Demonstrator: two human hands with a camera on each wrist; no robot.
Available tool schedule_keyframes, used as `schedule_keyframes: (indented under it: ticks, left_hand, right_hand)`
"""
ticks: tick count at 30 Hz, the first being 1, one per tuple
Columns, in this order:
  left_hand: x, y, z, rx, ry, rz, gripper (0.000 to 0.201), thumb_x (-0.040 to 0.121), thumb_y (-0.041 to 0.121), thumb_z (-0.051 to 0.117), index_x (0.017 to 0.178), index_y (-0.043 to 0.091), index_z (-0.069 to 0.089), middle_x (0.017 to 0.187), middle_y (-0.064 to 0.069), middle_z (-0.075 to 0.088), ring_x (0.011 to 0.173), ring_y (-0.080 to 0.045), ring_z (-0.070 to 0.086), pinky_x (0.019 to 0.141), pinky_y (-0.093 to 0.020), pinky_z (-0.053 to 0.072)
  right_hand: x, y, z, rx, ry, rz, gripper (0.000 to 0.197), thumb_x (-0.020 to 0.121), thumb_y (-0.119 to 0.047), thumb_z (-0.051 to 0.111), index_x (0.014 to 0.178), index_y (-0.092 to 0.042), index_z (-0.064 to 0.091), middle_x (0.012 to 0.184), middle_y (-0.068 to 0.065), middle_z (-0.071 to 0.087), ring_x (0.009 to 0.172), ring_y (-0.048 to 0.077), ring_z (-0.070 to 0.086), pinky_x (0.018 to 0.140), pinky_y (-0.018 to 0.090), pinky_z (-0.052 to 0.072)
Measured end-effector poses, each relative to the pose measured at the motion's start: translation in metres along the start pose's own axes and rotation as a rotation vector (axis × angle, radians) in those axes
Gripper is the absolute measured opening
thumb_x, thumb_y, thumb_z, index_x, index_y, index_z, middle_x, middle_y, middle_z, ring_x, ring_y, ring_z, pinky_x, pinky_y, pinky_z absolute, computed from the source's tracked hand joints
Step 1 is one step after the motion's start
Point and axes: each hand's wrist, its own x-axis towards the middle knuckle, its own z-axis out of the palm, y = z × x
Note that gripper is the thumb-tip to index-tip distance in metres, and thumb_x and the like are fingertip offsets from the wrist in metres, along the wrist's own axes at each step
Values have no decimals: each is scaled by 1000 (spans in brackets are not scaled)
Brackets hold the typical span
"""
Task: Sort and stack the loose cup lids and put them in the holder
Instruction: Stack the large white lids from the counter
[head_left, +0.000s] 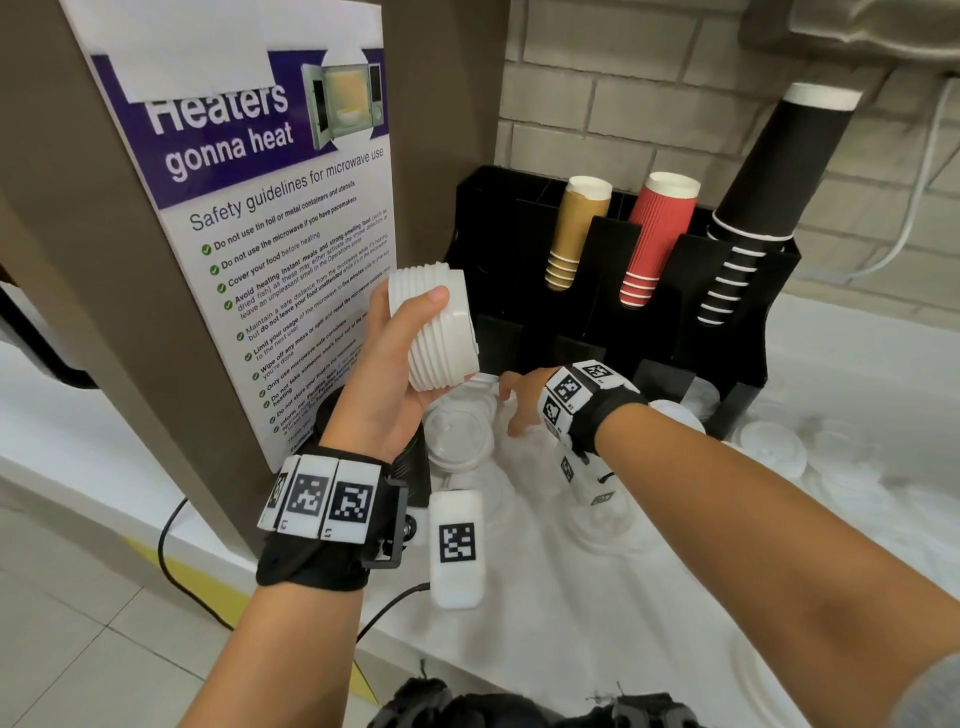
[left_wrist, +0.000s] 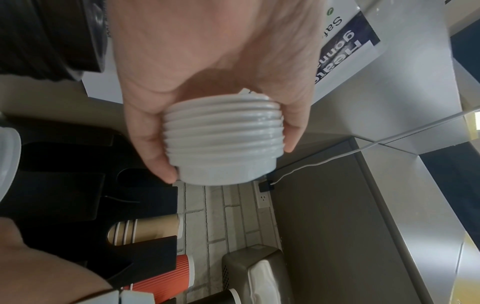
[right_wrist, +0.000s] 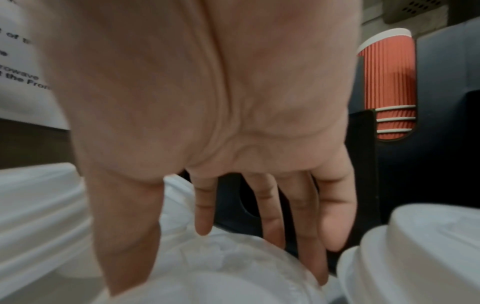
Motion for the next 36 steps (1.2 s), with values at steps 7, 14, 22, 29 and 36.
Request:
schedule_keyframes:
  ticks: [7, 14, 22, 29, 36]
  left_hand:
    - [-3, -2, 3, 13, -7, -6, 73, 73, 36, 65, 141, 20, 44, 125, -8, 56, 108, -22, 58, 78, -40, 55]
    - [-3, -3, 2, 1, -19, -1, 73, 73, 36, 65, 141, 20, 44, 123, -8, 57, 103, -21, 60, 75, -37, 56]
    - [-6, -6, 4, 28, -30, 4, 71, 73, 37, 65, 139, 20, 45, 122, -7, 57, 105, -21, 59, 76, -39, 55]
    - [-6, -19, 10, 25, -71, -14, 66, 74, 35, 67, 136, 26, 47, 128, -7, 58, 111, -23, 59, 96, -51, 49]
    - [-7, -40, 28, 84, -136, -50, 61, 72, 35, 69, 130, 28, 49, 108, 5, 65, 95, -11, 67, 66, -29, 55]
  right_hand:
    - [2, 2, 5, 108, 3, 20, 89, 69, -70, 60, 140, -23, 32, 107, 7, 56, 75, 17, 53, 67, 31, 47]
    - [8, 0, 16, 88, -10, -14, 95, 63, -62, 68, 143, -29, 27, 97, -1, 56, 78, 21, 59, 70, 34, 55]
    - [-36, 29, -28, 512, 201, -9, 60, 75, -46, 69, 122, -30, 36, 93, 2, 56, 81, 21, 61, 61, 33, 55]
    - [-105, 43, -27, 1402, 446, -252, 42, 80, -34, 67, 113, -46, 44, 116, 0, 58, 99, 16, 64, 72, 29, 50]
    - [-162, 20, 6, 1509, 596, -398, 45, 80, -49, 51, 124, -55, 45, 102, -9, 66, 92, 10, 65, 76, 33, 51]
